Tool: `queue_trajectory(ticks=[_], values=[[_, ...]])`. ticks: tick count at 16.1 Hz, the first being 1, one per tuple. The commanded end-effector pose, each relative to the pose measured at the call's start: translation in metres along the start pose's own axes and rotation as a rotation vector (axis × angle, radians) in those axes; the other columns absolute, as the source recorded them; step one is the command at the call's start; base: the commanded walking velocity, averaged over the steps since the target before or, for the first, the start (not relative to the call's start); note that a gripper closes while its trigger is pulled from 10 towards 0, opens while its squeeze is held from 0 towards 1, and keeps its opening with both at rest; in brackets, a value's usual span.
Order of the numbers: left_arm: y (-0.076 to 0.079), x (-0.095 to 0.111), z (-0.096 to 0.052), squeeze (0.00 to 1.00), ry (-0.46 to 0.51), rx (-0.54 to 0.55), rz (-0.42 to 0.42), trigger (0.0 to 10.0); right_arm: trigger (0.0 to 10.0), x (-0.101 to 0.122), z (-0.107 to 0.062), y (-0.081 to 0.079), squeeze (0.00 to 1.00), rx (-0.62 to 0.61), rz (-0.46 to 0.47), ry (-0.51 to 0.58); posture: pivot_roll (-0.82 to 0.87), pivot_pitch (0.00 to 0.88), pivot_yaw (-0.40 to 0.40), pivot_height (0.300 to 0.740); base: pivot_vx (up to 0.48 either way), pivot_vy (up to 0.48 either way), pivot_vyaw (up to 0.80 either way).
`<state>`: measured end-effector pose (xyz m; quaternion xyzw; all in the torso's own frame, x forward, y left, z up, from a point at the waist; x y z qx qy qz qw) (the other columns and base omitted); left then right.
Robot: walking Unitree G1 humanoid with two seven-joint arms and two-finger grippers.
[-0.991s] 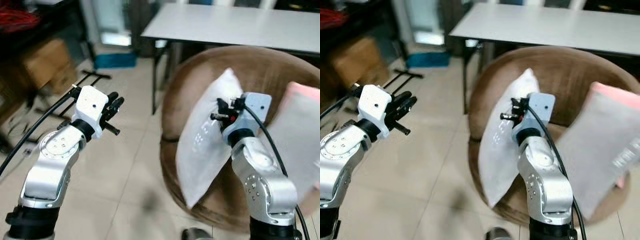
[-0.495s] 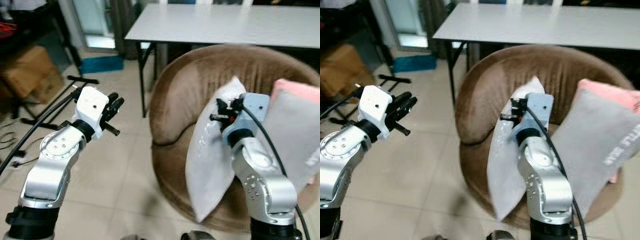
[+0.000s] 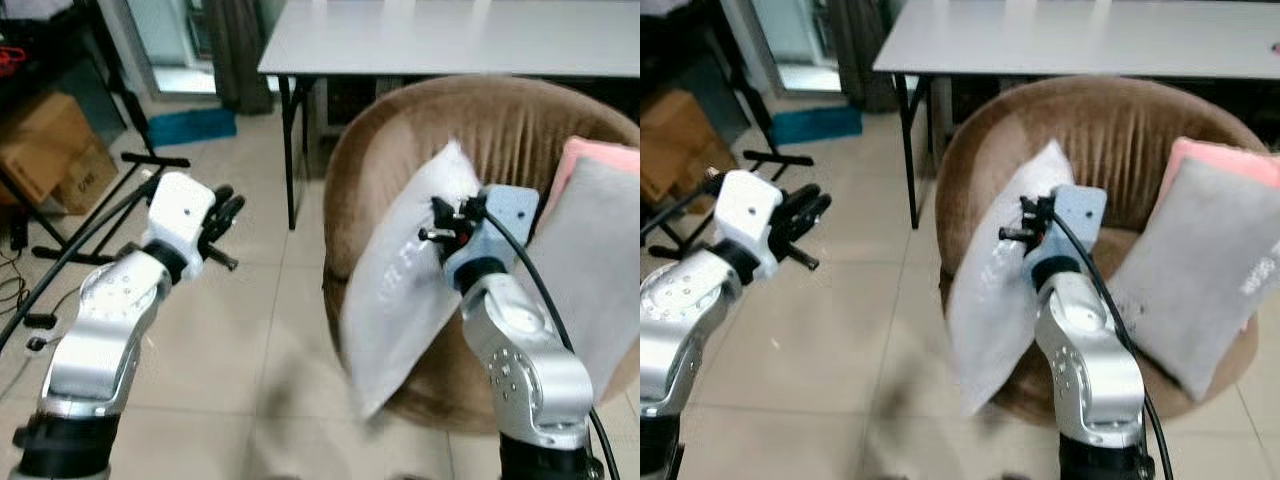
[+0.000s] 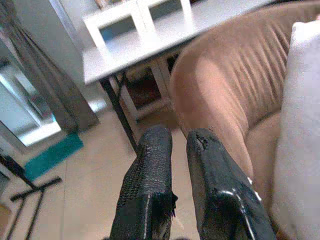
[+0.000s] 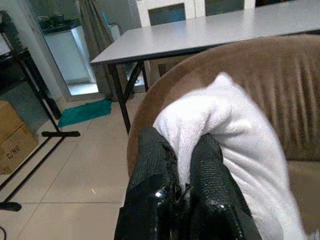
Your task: Move the pillow to the sofa from floor
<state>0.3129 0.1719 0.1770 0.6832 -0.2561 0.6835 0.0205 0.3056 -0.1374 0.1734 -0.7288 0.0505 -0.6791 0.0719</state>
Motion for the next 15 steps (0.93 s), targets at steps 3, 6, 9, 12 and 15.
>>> queue_trajectory(ticks=[3,6,9,12,15], values=[[0.0018,-0.0098,-0.0059,0.00,-0.015,-0.003,-0.028,10.0,10.0,0.0042,0.0024,0.0001,0.00,0.035,-0.037,0.006,-0.12,0.000,0.049,0.740,0.000,0.000,0.00],[-0.0027,-0.0097,-0.0054,0.00,-0.011,0.017,-0.032,10.0,10.0,0.0019,0.0051,0.0009,0.00,0.039,-0.046,-0.007,-0.12,0.000,0.045,0.740,0.275,0.000,0.00],[-0.0025,-0.0095,-0.0052,0.00,-0.007,0.018,-0.034,10.0,10.0,0.0016,0.0075,0.0010,0.00,0.047,-0.067,-0.010,-0.12,0.000,0.044,0.740,0.295,0.000,0.00],[-0.0026,-0.0088,-0.0057,0.00,-0.003,0.022,-0.035,10.0,10.0,0.0018,0.0089,0.0006,0.00,0.058,-0.087,-0.006,-0.12,0.000,0.040,0.740,0.305,0.000,0.00],[-0.0024,-0.0084,-0.0062,0.00,-0.001,0.024,-0.035,10.0,10.0,0.0024,0.0105,0.0002,0.00,0.066,-0.100,-0.005,-0.12,0.000,0.036,0.740,0.307,0.000,0.00]])
Point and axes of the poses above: a point about 5 cm out from each wrist's last joint towards the gripper, its own z axis pointing out of the wrist towards the gripper, its own x axis along the axis of the wrist's last joint, y = z × x, the point moved 3 cm from there along z, pointing out of the wrist towards the gripper, and after that the axes turned 2 degrees about z, right-handed, at the moved point
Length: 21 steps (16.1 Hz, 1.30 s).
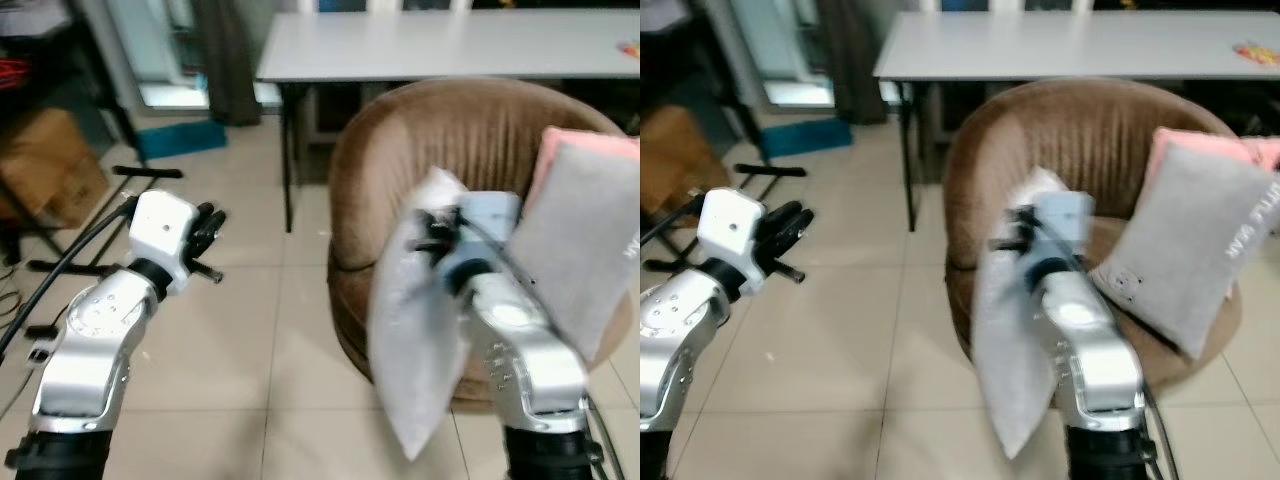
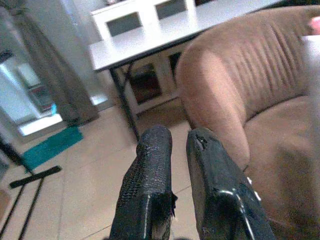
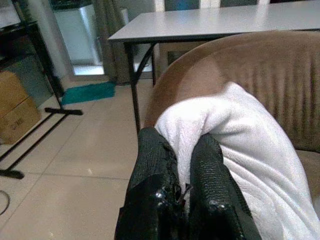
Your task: Move the pillow to the sofa from floor
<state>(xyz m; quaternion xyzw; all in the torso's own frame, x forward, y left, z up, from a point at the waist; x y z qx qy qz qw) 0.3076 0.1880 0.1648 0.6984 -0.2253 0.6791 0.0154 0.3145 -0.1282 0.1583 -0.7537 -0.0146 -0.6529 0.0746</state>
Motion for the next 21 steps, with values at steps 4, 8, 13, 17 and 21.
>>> queue_trajectory(ticks=[4,8,13,17,21], values=[[0.007,0.007,0.003,0.00,0.024,-0.028,0.013,10.0,10.0,0.020,0.002,0.013,0.00,-0.033,-0.029,0.079,-0.12,0.000,0.036,0.740,0.307,0.000,-0.17],[0.007,0.007,0.003,0.00,0.022,-0.031,0.014,10.0,10.0,0.024,0.005,0.018,0.00,-0.044,-0.032,0.085,-0.12,0.000,0.035,0.740,0.306,0.000,-0.40],[0.008,0.006,0.004,0.00,0.018,-0.039,0.016,10.0,10.0,0.028,0.008,0.017,0.00,-0.025,-0.050,0.105,-0.12,0.000,0.035,0.740,0.306,0.000,0.00],[0.009,0.005,0.004,0.00,0.016,-0.045,0.015,10.0,10.0,0.031,0.010,0.019,0.00,-0.023,-0.062,0.115,-0.12,0.000,0.036,0.740,0.307,0.000,0.00],[0.011,0.005,0.004,0.00,0.016,-0.055,0.017,10.0,10.0,0.029,0.012,0.021,0.00,-0.032,-0.044,0.102,-0.12,0.000,0.038,0.740,0.307,0.000,-0.40]])
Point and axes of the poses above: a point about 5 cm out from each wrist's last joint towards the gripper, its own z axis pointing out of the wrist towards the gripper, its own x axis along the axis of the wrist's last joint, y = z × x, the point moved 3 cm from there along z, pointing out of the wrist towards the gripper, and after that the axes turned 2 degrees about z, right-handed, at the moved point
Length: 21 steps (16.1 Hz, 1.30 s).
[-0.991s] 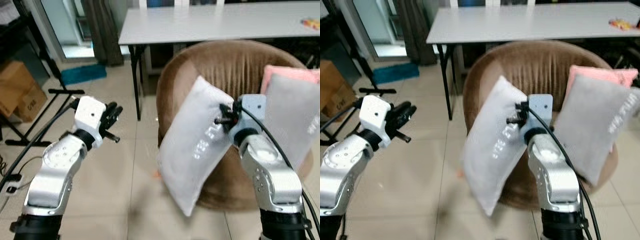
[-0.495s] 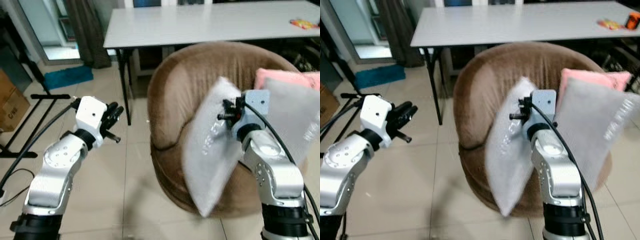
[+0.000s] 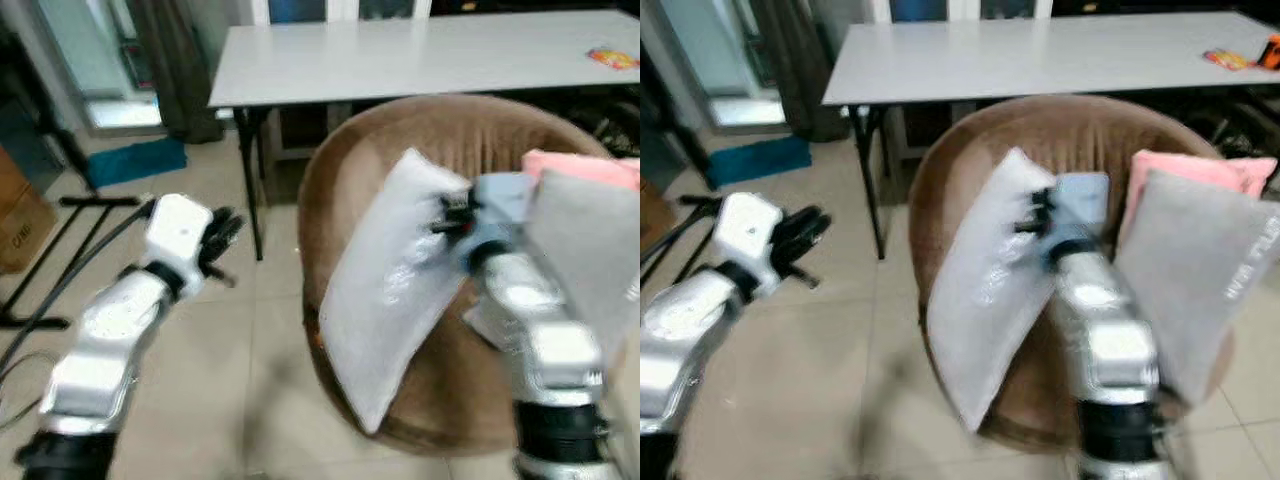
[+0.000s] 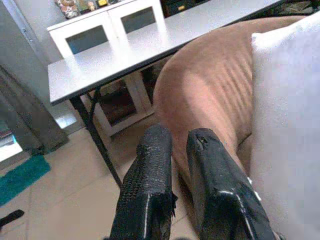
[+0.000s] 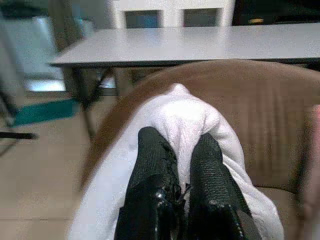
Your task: Move the pillow to the sofa from floor
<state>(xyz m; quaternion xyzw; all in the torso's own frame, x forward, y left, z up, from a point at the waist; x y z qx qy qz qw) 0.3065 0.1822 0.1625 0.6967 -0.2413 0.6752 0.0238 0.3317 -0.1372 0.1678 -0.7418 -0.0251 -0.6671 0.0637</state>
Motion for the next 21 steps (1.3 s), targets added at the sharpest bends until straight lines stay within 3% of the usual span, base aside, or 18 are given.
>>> queue_trajectory(ticks=[1,6,17,21], values=[[0.005,0.005,0.003,0.00,0.017,-0.021,0.007,10.0,10.0,0.017,-0.002,0.011,0.00,-0.031,-0.014,0.066,-0.12,0.000,0.038,0.740,0.307,0.000,-0.80],[0.006,0.007,0.002,0.00,0.022,-0.030,0.013,10.0,10.0,0.019,-0.001,0.010,0.00,-0.024,-0.022,0.085,-0.12,0.000,0.041,0.740,0.307,0.000,-0.79],[0.007,0.009,0.001,0.00,0.024,-0.042,0.030,10.0,10.0,0.023,0.005,0.006,0.00,-0.007,-0.027,0.115,-0.10,0.000,0.039,0.740,0.306,0.000,0.00],[0.009,0.009,0.002,0.00,0.011,-0.085,0.063,10.0,10.0,0.028,0.016,-0.005,0.00,0.037,0.027,0.153,-0.10,0.000,0.038,0.740,0.000,0.000,0.00]])
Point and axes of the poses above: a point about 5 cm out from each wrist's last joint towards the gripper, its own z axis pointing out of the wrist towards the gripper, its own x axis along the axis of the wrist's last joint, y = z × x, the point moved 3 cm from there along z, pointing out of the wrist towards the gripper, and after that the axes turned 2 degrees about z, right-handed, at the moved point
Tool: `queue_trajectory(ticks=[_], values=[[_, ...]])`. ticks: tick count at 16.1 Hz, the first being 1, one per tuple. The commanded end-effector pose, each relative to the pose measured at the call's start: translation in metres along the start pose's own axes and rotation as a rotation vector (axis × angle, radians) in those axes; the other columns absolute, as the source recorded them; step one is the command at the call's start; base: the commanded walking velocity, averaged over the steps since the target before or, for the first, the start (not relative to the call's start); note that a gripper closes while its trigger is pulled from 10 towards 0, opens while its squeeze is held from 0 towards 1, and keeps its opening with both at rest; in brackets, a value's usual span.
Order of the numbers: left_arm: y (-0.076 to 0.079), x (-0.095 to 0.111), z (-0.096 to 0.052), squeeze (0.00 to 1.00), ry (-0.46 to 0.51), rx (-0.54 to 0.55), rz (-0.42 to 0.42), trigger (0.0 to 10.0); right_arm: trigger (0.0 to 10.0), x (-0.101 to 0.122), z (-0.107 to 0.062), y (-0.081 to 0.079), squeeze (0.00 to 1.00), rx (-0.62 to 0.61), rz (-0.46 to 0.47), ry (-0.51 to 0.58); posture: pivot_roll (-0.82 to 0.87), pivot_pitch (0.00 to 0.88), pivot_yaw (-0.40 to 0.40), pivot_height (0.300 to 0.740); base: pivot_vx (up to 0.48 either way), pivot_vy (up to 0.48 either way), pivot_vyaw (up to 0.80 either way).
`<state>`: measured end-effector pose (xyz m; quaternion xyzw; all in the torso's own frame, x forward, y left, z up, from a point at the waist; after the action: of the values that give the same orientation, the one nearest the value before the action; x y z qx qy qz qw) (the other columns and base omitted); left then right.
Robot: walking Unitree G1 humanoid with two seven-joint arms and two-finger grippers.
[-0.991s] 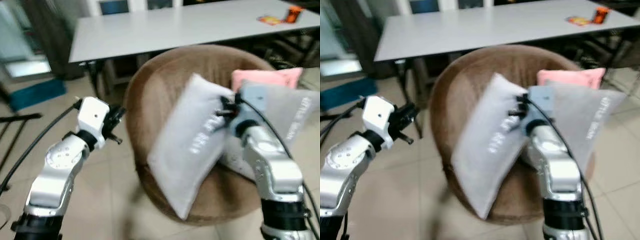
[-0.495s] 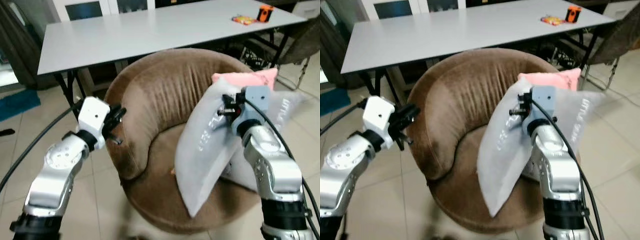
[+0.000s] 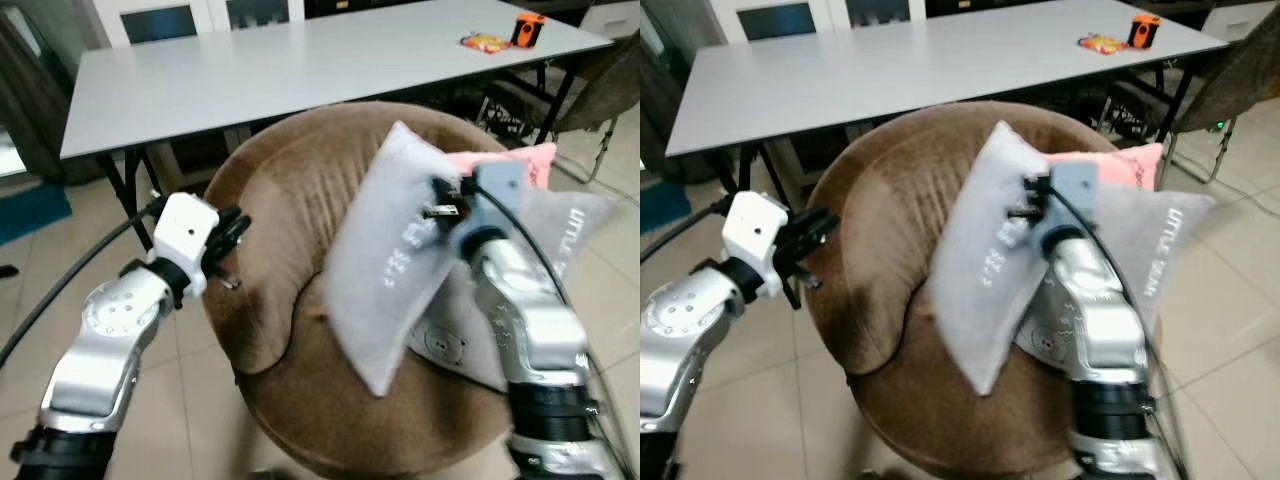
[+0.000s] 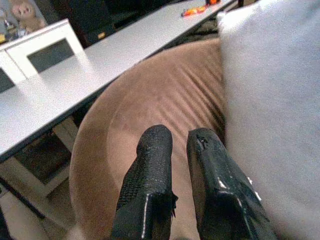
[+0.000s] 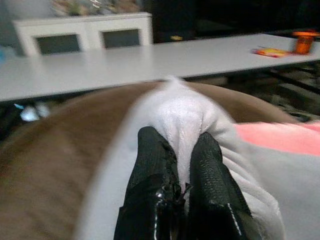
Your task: Move the pillow to the sofa from floor
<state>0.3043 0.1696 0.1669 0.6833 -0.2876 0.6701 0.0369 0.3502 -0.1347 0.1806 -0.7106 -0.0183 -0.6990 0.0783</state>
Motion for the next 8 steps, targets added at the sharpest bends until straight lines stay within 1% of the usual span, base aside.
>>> queue_trajectory(ticks=[1,3,4,5,6,8], values=[[0.001,0.002,0.001,0.00,-0.005,-0.036,0.015,10.0,10.0,0.014,0.007,-0.006,0.00,0.038,0.017,0.074,-0.10,0.000,0.038,0.740,0.000,0.000,0.00],[0.004,0.004,0.004,0.00,0.002,-0.112,-0.001,10.0,10.0,0.015,0.022,-0.011,0.00,0.093,0.076,0.089,-0.09,0.000,0.038,0.740,0.000,0.000,0.00],[0.006,0.006,0.005,0.00,0.007,-0.157,-0.026,10.0,10.0,0.012,0.030,-0.012,0.00,0.116,0.088,0.071,-0.09,0.000,0.034,0.740,0.000,0.000,0.00],[0.010,0.006,0.004,0.00,0.003,-0.228,-0.023,10.0,10.0,0.009,0.040,-0.012,0.00,0.134,0.094,0.052,-0.08,0.000,0.030,0.740,0.000,0.000,0.00],[0.011,0.006,0.004,0.00,-0.001,-0.258,-0.018,10.0,10.0,0.008,0.044,-0.011,0.00,0.135,0.085,0.046,-0.07,0.000,0.027,0.740,0.000,0.000,0.00],[0.014,0.004,0.002,0.00,-0.018,-0.334,-0.013,10.0,10.0,0.006,0.058,-0.005,0.00,0.138,0.073,0.024,-0.07,0.000,0.028,0.740,0.000,0.000,0.00]])
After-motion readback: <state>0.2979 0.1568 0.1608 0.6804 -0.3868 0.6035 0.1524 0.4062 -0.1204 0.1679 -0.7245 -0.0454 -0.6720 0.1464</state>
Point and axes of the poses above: a point about 5 cm out from each wrist's last joint towards the gripper, its own z axis pointing out of the wrist towards the gripper, its own x axis along the axis of the wrist's last joint, y = z × x, the point moved 3 cm from there along z, pointing out of the wrist towards the gripper, and after that the axes turned 2 degrees about z, right-handed, at the moved point
